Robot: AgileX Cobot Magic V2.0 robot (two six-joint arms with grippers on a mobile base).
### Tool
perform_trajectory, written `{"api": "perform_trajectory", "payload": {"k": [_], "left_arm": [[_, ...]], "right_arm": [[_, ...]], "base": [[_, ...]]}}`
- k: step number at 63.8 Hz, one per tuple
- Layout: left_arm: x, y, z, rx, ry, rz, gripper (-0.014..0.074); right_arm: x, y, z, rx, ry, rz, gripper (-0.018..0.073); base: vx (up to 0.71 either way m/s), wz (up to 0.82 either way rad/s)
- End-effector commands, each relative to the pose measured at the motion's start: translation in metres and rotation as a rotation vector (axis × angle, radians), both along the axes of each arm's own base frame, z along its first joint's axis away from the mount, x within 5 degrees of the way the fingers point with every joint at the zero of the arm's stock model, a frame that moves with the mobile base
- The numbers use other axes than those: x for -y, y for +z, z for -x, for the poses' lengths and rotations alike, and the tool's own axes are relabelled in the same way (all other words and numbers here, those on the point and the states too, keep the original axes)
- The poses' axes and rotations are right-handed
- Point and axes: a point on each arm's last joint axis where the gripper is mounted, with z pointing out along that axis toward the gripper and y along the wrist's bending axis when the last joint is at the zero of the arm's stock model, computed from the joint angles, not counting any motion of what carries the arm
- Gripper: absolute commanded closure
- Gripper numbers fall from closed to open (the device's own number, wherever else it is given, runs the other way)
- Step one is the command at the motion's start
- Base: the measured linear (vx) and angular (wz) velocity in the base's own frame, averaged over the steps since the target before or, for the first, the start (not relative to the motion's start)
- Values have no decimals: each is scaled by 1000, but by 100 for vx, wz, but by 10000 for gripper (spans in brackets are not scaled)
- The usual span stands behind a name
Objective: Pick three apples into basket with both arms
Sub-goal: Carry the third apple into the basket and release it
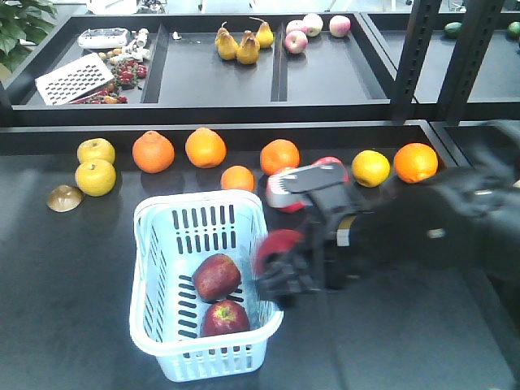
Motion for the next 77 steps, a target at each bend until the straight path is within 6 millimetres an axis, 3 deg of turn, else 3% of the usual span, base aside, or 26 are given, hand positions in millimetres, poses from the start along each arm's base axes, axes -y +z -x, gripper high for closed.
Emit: {"api": "perform_trajectory", "payload": {"k": [1, 16, 32, 50, 61, 77], "left_arm": [[0, 13, 0, 85, -6, 15, 74], [0, 13, 0, 85, -6, 15, 74], [0, 13, 0, 85, -6, 15, 74], [0, 13, 0, 85, -6, 15, 74], [0, 13, 0, 85, -6, 15, 74], [0, 13, 0, 85, -6, 15, 74]], "right_arm": [[-23, 26, -9, 124, 29, -91, 274], [-55, 12, -32, 73, 73, -30, 125], [-60, 10, -38, 79, 74, -32, -113], [-52, 10, -33, 34, 83, 42, -124], [-18, 28, -41, 22, 8, 71, -104], [73, 74, -46, 49, -182, 104, -59]], "base": [[0, 0], [0, 0], [0, 0], [0, 0], [0, 0], [0, 0]]}}
